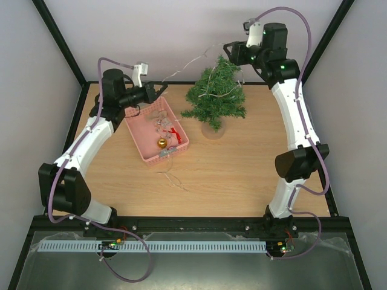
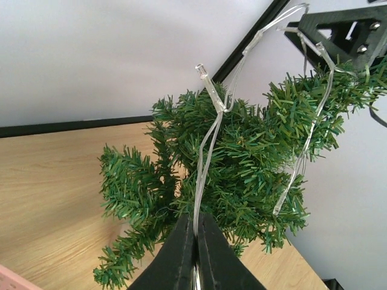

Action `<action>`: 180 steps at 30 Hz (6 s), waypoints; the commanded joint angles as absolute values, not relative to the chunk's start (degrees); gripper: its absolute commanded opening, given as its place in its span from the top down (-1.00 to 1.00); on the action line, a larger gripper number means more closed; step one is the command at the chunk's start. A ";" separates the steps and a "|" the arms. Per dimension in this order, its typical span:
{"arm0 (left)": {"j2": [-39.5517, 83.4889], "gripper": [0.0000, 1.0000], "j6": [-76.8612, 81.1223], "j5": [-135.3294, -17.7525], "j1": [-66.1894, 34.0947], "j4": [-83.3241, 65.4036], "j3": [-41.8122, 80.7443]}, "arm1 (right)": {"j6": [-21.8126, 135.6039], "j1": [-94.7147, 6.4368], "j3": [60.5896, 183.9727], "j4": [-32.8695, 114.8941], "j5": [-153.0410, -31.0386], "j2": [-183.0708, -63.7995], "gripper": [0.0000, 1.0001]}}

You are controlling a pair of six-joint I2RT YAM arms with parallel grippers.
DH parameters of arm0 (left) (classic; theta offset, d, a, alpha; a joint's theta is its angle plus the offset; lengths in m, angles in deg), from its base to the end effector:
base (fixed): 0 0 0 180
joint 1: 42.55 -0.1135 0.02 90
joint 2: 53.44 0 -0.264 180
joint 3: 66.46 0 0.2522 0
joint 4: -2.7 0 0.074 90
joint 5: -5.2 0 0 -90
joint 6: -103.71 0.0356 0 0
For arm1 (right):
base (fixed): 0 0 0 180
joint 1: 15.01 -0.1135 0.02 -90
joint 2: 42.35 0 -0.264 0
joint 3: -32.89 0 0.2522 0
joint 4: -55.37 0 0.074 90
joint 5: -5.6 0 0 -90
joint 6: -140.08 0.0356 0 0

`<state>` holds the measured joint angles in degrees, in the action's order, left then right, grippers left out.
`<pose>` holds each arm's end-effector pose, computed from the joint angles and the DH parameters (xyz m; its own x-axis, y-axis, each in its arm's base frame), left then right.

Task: Decorate the small christmas tree
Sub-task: Wrap the decoration item around the Christmas tree.

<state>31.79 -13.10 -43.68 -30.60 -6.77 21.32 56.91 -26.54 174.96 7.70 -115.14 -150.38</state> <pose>0.3376 -0.0954 0.3757 -0.4636 -0.2492 -0.8503 0.6561 0.5484 -0.5185 0.4004 0.1003 0.4811 -0.3076 0.0416 -0.9506 -0.6264 0.7432 0.2352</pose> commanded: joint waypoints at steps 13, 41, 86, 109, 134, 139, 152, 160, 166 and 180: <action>31.80 0.95 -13.62 -41.18 -30.09 -2.33 19.44 | 67.04 -25.02 172.42 10.20 -110.19 -148.81 0.10; 24.86 0.95 -20.39 -43.56 -18.94 0.78 5.79 | 73.52 -37.47 128.88 19.56 -97.33 -108.02 0.12; 29.63 0.95 -30.35 -44.28 -16.18 12.53 8.28 | 74.70 -83.30 73.34 137.23 -62.83 -156.67 -0.03; 29.00 0.95 -29.57 -45.60 -15.92 11.96 7.97 | 78.58 -83.30 82.61 130.82 -61.76 -166.37 0.23; 28.15 0.95 -29.54 -46.10 -15.92 13.05 6.38 | 73.31 -83.30 61.65 137.92 -68.33 -149.09 0.97; 27.67 0.95 -28.97 -46.16 -15.92 11.80 6.36 | 74.18 -83.30 55.69 126.69 -63.07 -135.43 0.97; 27.80 0.95 -25.57 -50.45 -15.92 7.89 7.19 | 75.37 -83.22 61.65 68.24 -42.83 -83.99 0.97; 27.74 0.95 -29.94 -49.70 -15.85 12.72 5.20 | 67.15 -83.13 62.61 68.49 -51.14 -78.71 0.91; 27.45 0.95 -30.35 -49.49 -15.66 12.89 5.04 | 69.25 -83.13 64.36 81.01 -59.29 -97.11 0.26; 26.94 0.95 -30.53 -49.78 -15.13 13.67 5.00 | 71.09 -80.51 73.85 106.10 -70.08 -137.88 -0.04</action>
<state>28.30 -30.45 -50.15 -15.46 11.15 5.43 70.05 -82.15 71.57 97.83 -69.77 -132.70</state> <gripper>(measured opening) 0.028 0.517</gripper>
